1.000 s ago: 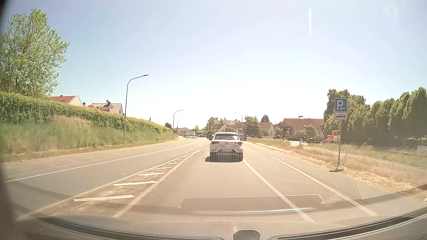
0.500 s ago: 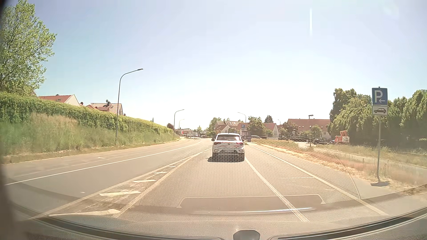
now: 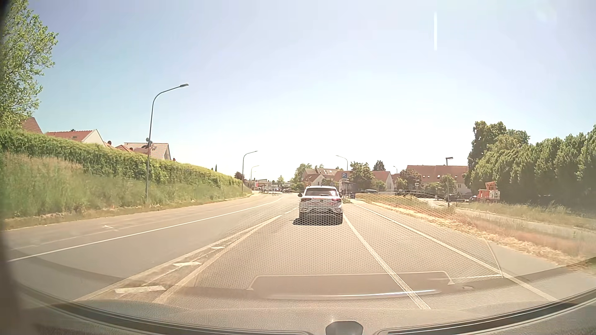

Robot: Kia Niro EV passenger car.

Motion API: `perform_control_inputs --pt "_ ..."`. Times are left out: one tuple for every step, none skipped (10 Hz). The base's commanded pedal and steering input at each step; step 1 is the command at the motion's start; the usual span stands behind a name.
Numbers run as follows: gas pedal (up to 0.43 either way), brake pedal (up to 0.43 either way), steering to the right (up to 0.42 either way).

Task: Follow the waypoints while adhering to traffic rules and regulations

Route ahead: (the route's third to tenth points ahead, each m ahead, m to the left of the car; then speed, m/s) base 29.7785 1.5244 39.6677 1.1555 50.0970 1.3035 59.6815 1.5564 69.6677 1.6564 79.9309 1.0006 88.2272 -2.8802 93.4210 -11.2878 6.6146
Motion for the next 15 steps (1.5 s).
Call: perform_control_inputs --pt "0.039 0.030 0.010" --pt "0.047 0.030 0.009" --pt "0.047 0.030 0.008" --pt "0.067 0.030 0.007" --pt "0.067 0.030 0.006" --pt "0.079 0.030 0.006" --pt "0.079 0.030 0.006" --pt "0.079 0.030 0.005" --pt "0.079 0.030 0.005" --pt "0.079 0.030 0.005" --pt "0.079 0.030 0.005" --pt "0.079 0.030 0.004" --pt "0.079 0.030 0.004" --pt "0.079 0.030 0.003" --pt "0.079 0.030 0.003"
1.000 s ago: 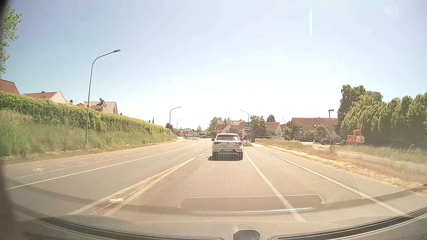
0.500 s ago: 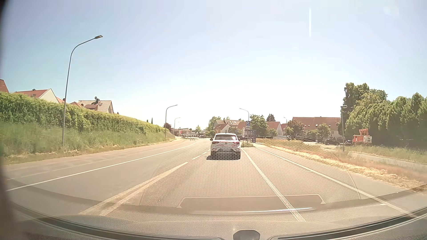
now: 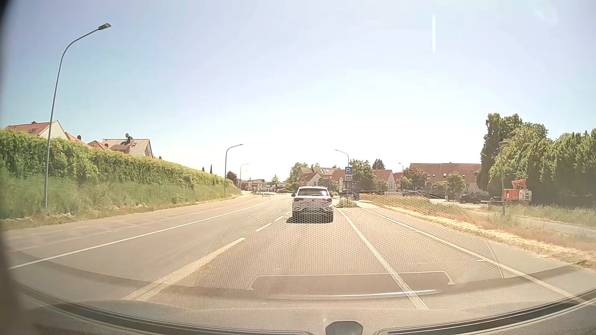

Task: Follow the waypoints while adhering to traffic rules and regulations

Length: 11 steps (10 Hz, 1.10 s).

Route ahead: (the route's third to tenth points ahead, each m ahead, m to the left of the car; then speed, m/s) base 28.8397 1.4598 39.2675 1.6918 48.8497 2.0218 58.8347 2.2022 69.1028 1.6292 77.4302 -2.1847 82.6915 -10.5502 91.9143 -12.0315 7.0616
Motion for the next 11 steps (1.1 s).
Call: perform_control_inputs --pt "0.079 0.030 0.003" --pt "0.067 0.030 0.002" --pt "0.067 0.030 0.002" --pt "0.067 0.030 0.001" --pt "0.067 0.030 -0.001" --pt "0.067 0.030 -0.006" --pt "0.067 0.030 -0.007" --pt "0.067 0.030 -0.007" --pt "0.067 0.030 -0.007" --pt "0.059 0.030 -0.006" --pt "0.059 0.030 -0.004"
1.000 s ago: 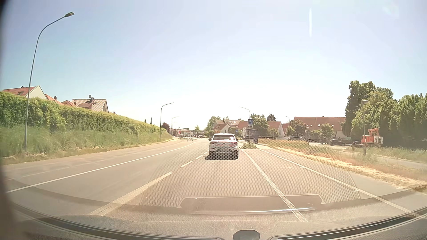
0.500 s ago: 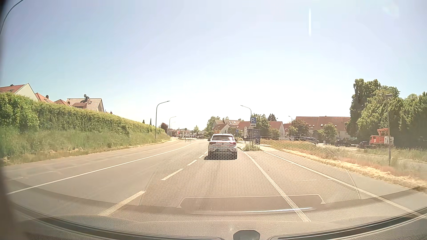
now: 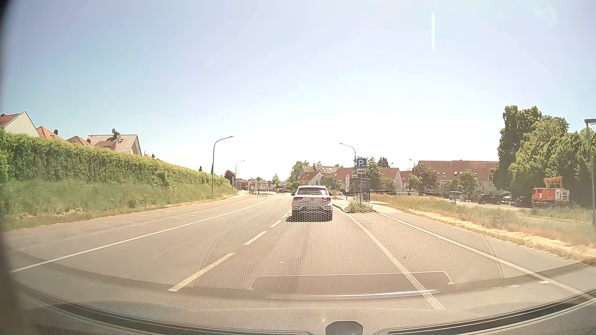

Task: Follow the waypoints while adhering to traffic rules and regulations

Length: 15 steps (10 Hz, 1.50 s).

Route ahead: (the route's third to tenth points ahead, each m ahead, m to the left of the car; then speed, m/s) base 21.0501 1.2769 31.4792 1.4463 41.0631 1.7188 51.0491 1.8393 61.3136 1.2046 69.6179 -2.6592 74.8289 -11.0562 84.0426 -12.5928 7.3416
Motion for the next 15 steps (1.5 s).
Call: perform_control_inputs --pt "0.039 0.030 -0.004" --pt "0.020 0.030 -0.004" --pt "0.008 0.030 -0.004" --pt "0.008 0.030 -0.004" --pt "0.008 0.030 -0.004" --pt "0.008 0.030 -0.004" --pt "0.008 0.030 -0.004" --pt "0.008 0.030 -0.004" --pt "0.008 0.030 -0.004" --pt "0.008 0.030 -0.004" --pt "0.008 0.030 -0.004" --pt "0.008 0.030 -0.004" --pt "0.008 0.030 -0.004" --pt "0.008 0.030 -0.004" --pt "0.008 0.030 -0.004"
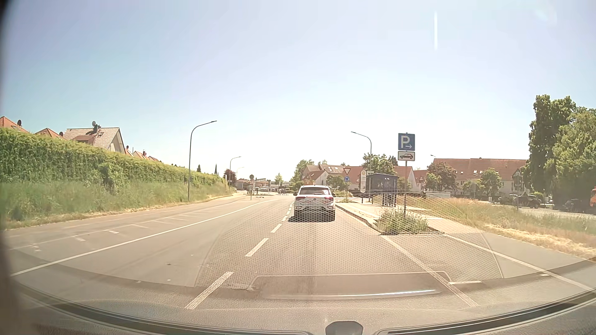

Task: Follow the waypoints while adhering to traffic rules and regulations

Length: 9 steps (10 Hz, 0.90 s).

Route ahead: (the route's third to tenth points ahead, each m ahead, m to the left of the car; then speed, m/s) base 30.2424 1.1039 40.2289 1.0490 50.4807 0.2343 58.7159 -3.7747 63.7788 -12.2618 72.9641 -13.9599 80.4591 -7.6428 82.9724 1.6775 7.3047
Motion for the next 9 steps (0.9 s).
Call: perform_control_inputs --pt "0.008 0.030 -0.004" --pt "0.008 0.030 -0.004" --pt "0.008 0.030 -0.005" --pt "0.008 0.030 -0.005" --pt "0.008 0.030 -0.004" --pt "0.008 0.030 -0.004" --pt "0.008 0.030 -0.004" --pt "0.008 0.030 -0.004" --pt "0.008 0.030 -0.005"
